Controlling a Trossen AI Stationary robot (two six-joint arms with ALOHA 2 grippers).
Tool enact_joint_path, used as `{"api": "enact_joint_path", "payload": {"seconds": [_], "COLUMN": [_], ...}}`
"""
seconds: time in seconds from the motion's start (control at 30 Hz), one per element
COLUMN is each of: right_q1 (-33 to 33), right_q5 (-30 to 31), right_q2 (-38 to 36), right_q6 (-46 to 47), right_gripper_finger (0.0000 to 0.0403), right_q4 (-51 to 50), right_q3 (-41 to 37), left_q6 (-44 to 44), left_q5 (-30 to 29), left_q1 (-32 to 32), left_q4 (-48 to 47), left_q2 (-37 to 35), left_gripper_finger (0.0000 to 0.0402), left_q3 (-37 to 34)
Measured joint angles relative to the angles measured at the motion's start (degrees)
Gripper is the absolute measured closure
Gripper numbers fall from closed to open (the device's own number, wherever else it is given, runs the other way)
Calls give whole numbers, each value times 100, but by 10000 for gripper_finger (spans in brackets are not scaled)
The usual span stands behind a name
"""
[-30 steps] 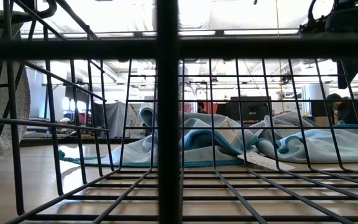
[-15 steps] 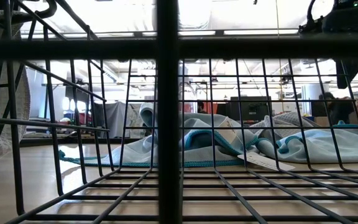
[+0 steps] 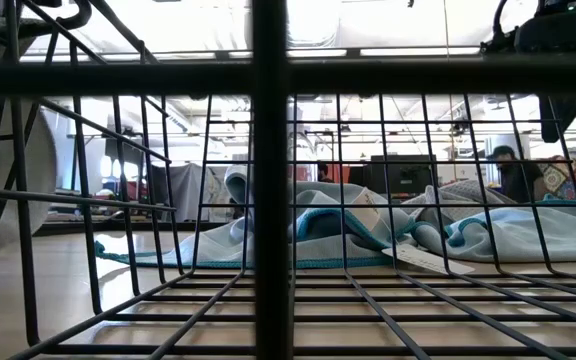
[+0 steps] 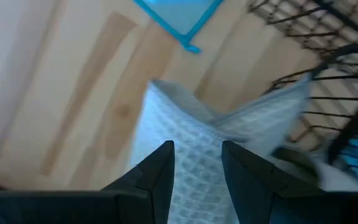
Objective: Sort microfiber towel by color & place in baskets
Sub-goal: Adjust the gray microfiber towel from the left black wire basket
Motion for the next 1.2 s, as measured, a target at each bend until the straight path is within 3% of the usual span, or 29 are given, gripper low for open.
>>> {"api": "enact_joint_path", "payload": {"seconds": [0.2,0.9,1.2], "right_q1": [0,-2,0], "right_q5": [0,-105,-153], "right_q2": [0,0,-1], "right_q6": [-455,-1088,-1087], "right_gripper_finger": [335,335,335], "right_q4": [0,-46,-42], "right_q3": [-1,-2,-2], "left_q6": [-242,-667,-781], "left_q5": [30,297,436], "left_q1": [5,59,50], "left_q4": [376,-71,-79], "left_q2": [0,616,568], "left_gripper_finger": [281,282,316], "left_q3": [2,-7,72]}}
